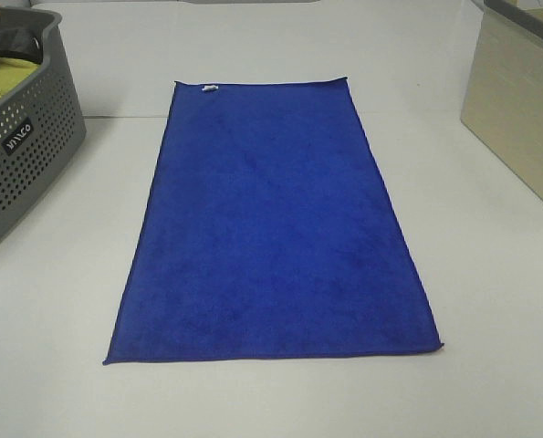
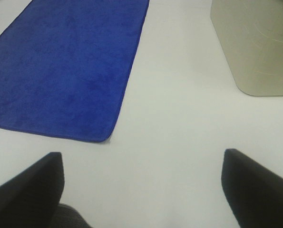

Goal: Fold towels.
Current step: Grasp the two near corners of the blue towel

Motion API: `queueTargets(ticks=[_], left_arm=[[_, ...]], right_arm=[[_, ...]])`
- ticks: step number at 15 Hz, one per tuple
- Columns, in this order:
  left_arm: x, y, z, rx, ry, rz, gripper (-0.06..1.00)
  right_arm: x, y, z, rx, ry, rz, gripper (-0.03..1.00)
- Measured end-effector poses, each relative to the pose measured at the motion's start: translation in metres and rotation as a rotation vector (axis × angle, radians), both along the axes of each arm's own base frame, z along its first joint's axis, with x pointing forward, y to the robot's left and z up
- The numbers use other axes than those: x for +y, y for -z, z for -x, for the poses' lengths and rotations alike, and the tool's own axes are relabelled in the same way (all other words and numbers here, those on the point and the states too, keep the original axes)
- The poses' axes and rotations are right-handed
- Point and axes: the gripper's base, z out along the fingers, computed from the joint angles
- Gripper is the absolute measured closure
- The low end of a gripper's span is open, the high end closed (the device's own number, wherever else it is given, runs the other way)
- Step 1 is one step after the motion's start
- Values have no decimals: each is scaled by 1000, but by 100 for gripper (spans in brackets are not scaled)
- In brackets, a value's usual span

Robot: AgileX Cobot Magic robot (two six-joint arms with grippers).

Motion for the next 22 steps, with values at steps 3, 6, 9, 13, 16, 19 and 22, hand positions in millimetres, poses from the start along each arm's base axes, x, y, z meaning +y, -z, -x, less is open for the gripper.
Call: queueTargets(ticks=[3, 6, 9, 13, 16, 19, 22], left_arm=[[0, 0, 0, 0, 0, 0, 37], [0, 0, 0, 0, 0, 0, 37], [0, 0, 0, 0, 0, 0, 37], [0, 0, 0, 0, 0, 0, 37], [0, 0, 0, 0, 0, 0, 37], [0, 0, 0, 0, 0, 0, 37], [0, 0, 0, 0, 0, 0, 37]], right_arm=[[0, 0, 0, 0, 0, 0, 12], [0, 0, 0, 0, 0, 0, 12], [0, 0, 0, 0, 0, 0, 12], [0, 0, 0, 0, 0, 0, 12], [0, 0, 0, 0, 0, 0, 12], [0, 0, 0, 0, 0, 0, 12], [0, 0, 0, 0, 0, 0, 12]])
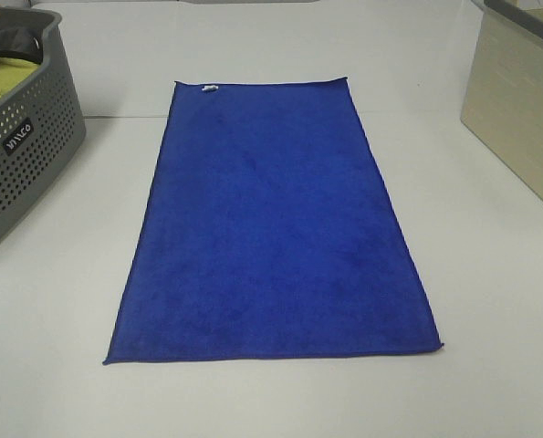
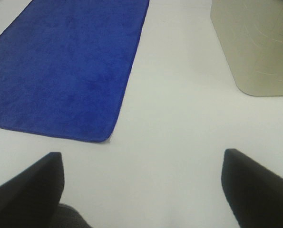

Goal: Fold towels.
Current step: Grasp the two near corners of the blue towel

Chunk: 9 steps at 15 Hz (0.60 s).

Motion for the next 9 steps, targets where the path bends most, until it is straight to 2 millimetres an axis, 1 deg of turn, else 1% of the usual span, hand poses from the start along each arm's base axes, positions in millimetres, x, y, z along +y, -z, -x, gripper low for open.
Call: queueTargets(ticks=[9], left_arm=[[0, 0, 0, 0, 0, 0, 37]], right_arm=[[0, 0, 0, 0, 0, 0, 12]])
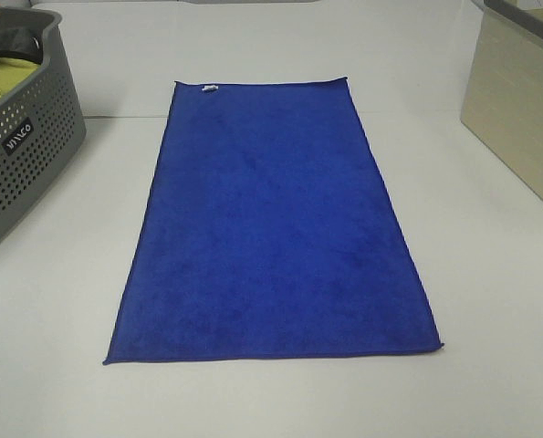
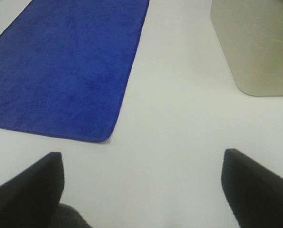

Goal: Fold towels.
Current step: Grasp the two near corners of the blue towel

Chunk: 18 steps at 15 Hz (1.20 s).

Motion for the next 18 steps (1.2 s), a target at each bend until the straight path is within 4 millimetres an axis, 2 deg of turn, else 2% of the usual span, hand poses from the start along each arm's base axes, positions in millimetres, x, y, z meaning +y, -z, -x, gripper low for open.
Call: queueTargets(ticks=[18], left_arm=[[0, 0, 0, 0, 0, 0, 37]], right_arm=[[0, 0, 0, 0, 0, 0, 12]])
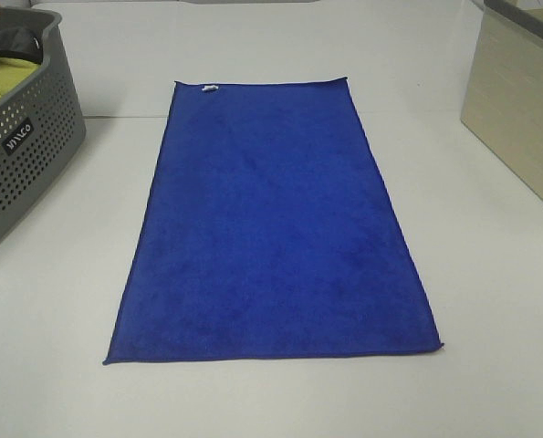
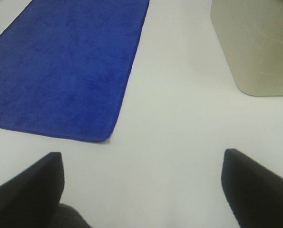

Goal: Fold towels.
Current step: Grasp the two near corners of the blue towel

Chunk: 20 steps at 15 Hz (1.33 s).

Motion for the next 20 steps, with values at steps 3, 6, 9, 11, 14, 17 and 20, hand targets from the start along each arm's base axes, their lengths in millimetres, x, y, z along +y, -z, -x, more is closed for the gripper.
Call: queueTargets(ticks=[3, 6, 9, 11, 14, 17, 20], left_arm=[[0, 0, 0, 0, 1, 1, 37], [0, 0, 0, 0, 1, 2, 37], [-1, -3, 0, -23, 4, 16, 37], [-5, -15, -5, -141, 20, 99, 37], [-6, -21, -25, -203, 9, 203, 37], [-11, -15, -62, -100, -5, 416, 37], [-14, 3, -109, 170, -61, 541, 37]], right_arm=[[0, 0, 0, 0, 0, 0, 12], [0, 0, 0, 0, 0, 0, 12], [0, 0, 0, -2, 4, -7, 12], [0, -14, -10, -72, 46, -92, 12], [1, -24, -37, -74, 79, -159, 14], [6, -19, -84, 78, 98, -205, 16], [16, 8, -138, 346, 128, -312, 18]])
